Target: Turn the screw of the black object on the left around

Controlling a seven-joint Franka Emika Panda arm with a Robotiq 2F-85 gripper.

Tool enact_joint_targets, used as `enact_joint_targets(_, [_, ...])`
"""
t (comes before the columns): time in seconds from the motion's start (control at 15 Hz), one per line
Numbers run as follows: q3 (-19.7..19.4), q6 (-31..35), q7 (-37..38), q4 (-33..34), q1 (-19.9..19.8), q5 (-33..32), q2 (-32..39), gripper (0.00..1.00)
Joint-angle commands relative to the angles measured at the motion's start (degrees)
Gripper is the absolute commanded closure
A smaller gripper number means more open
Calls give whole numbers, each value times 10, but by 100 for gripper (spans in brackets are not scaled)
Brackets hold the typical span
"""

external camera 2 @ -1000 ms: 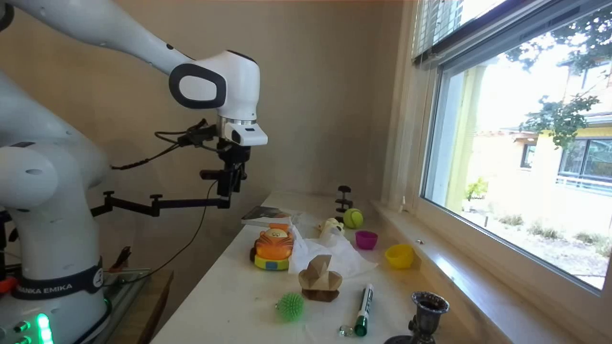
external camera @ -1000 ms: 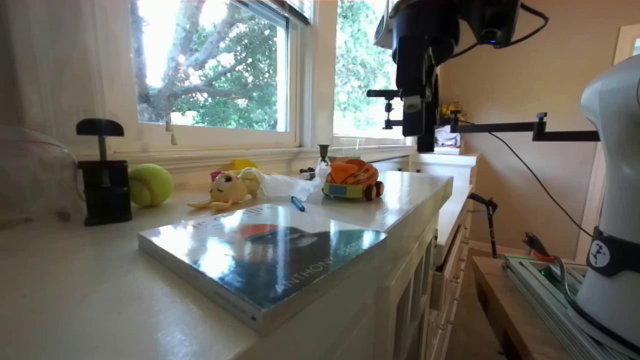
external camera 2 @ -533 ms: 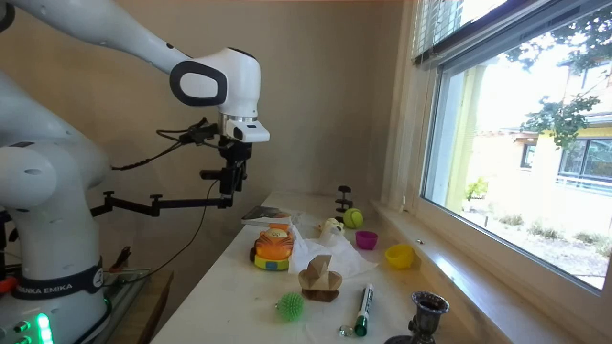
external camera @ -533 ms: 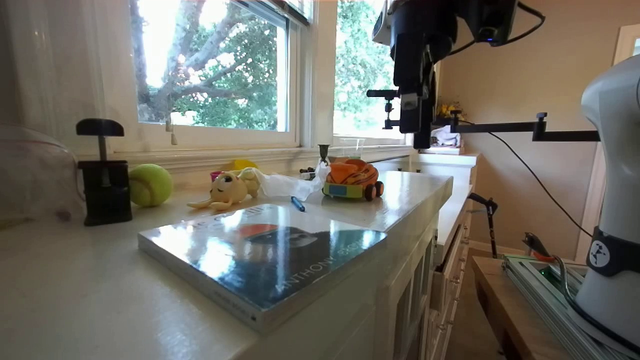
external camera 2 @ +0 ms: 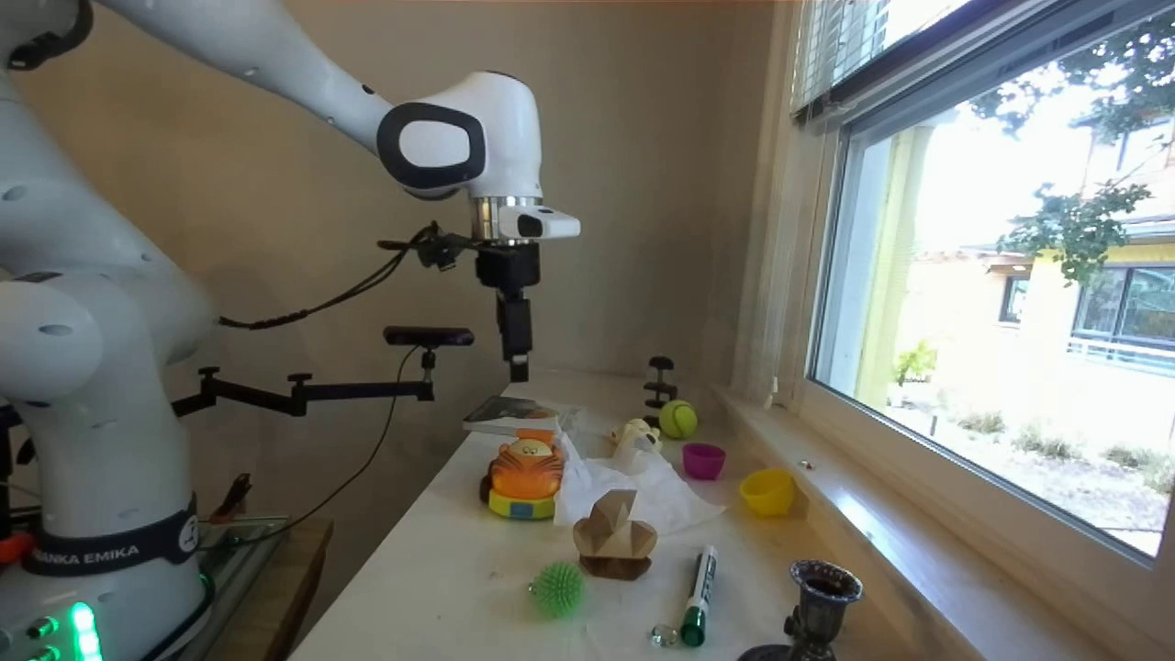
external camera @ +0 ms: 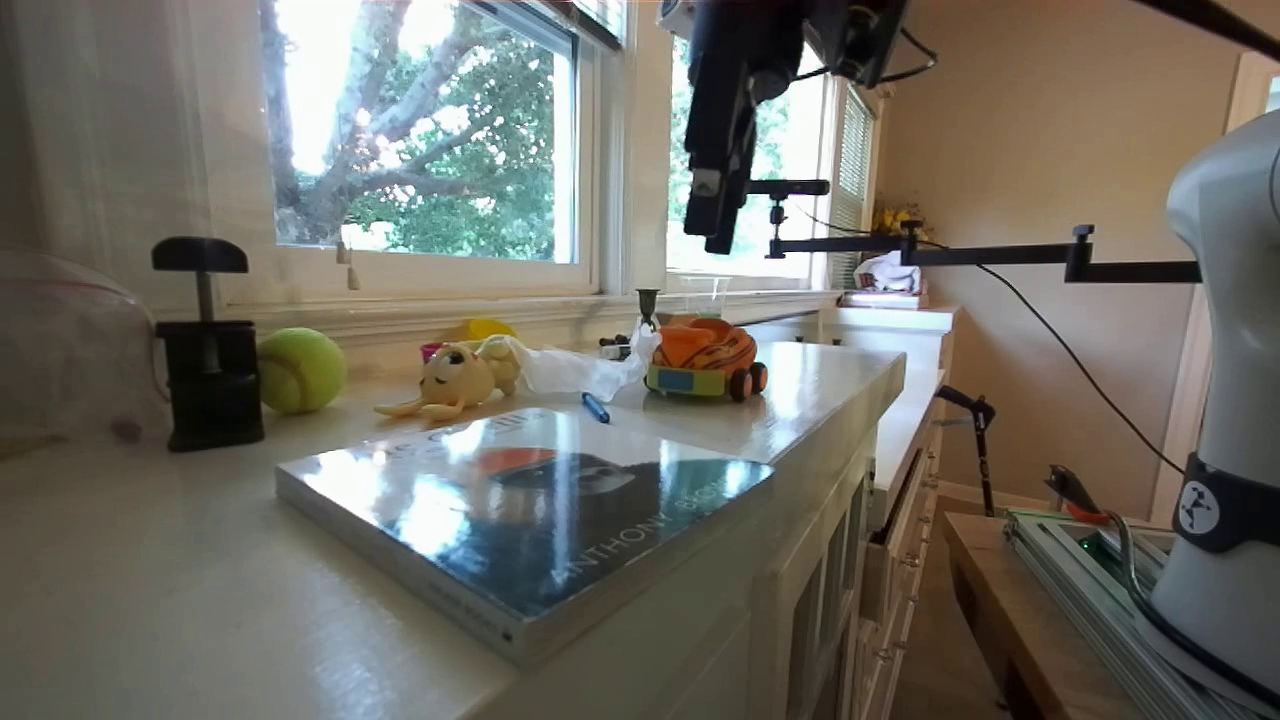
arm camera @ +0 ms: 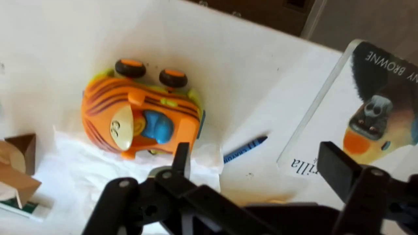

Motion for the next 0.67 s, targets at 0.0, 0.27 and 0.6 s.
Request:
enact_joint_targets(0.0, [-13,60,-58,62,13,-9,99,0])
enact_joint_targets(0.27, [-14,101,-101,117,25,-2,173,0])
enact_joint_targets(0.6, [-6,104,-134,211,42,19,261,0])
